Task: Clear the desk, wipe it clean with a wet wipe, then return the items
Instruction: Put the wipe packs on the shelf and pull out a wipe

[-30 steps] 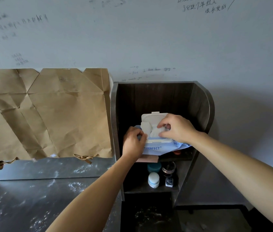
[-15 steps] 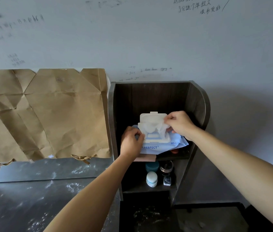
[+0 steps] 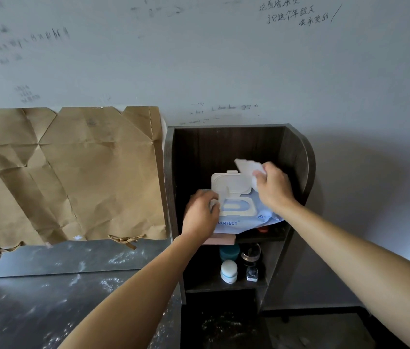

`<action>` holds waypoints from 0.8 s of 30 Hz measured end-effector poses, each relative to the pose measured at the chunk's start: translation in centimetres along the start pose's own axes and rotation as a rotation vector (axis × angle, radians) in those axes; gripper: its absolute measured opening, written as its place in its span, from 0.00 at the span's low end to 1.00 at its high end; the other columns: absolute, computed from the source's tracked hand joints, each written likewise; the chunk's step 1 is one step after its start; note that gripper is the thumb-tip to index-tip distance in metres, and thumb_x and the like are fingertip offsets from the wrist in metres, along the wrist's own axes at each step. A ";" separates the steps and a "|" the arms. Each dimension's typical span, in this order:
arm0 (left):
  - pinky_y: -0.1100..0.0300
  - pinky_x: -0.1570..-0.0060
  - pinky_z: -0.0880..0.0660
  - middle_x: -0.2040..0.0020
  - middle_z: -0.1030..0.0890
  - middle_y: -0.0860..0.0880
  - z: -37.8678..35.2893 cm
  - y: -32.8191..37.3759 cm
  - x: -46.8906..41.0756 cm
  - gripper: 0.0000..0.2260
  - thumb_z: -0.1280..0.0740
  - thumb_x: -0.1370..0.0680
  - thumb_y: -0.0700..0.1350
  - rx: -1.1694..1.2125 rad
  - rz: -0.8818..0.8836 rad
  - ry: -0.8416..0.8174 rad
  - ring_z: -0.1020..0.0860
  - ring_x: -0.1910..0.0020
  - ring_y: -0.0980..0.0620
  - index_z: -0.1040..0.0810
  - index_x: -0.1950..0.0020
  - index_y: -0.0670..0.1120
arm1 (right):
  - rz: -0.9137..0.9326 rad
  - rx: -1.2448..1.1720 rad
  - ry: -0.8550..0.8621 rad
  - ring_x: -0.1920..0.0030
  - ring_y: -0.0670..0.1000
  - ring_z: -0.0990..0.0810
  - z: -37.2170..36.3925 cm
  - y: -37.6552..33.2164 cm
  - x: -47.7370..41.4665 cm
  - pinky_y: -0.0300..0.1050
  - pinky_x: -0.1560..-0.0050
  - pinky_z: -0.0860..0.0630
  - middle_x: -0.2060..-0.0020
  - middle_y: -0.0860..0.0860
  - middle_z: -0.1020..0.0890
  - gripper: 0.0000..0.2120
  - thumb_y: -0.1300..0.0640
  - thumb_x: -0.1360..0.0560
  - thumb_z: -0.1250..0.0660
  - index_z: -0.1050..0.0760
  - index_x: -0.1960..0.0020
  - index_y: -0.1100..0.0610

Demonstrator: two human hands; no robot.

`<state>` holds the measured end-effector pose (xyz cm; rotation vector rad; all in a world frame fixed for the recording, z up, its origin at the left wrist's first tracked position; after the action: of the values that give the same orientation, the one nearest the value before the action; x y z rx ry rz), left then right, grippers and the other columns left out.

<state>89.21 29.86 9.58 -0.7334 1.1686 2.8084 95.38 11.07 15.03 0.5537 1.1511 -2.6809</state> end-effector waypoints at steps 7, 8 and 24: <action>0.49 0.35 0.41 0.34 0.28 0.51 -4.2 3.0 -0.2 0.22 0.43 0.24 0.37 -0.419 -0.257 -0.473 0.36 0.34 0.46 0.25 0.35 0.54 | -0.011 -0.139 0.090 0.57 0.54 0.24 2.5 0.1 1.8 0.44 0.65 0.28 0.54 0.53 0.24 0.11 0.57 0.19 0.47 0.29 0.42 0.57; 0.48 0.35 0.41 0.34 0.28 0.52 -4.5 3.0 -0.5 0.22 0.43 0.24 0.37 -0.442 -0.245 -0.520 0.37 0.34 0.46 0.25 0.35 0.55 | 0.003 -0.127 0.089 0.57 0.53 0.25 2.5 0.1 2.4 0.41 0.66 0.31 0.54 0.52 0.24 0.11 0.57 0.19 0.46 0.28 0.42 0.57; 0.50 0.48 0.26 0.46 0.22 0.43 -1.1 3.0 0.8 0.13 0.37 0.26 0.38 -0.257 -0.357 -0.214 0.24 0.46 0.42 0.20 0.44 0.41 | -0.085 -0.187 0.094 0.55 0.53 0.22 1.7 3.5 7.1 0.46 0.61 0.24 0.53 0.53 0.20 0.09 0.58 0.22 0.41 0.26 0.44 0.57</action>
<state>88.39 26.81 10.57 -0.5645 0.5844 2.6700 89.44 7.32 10.91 0.6178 1.4632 -2.6019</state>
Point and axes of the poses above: each hand's wrist, its own x-axis away from the middle knuckle, its own z-axis out of the back of the hand, y = z × x, the point moved 8 cm from there along -x, towards the middle knuckle
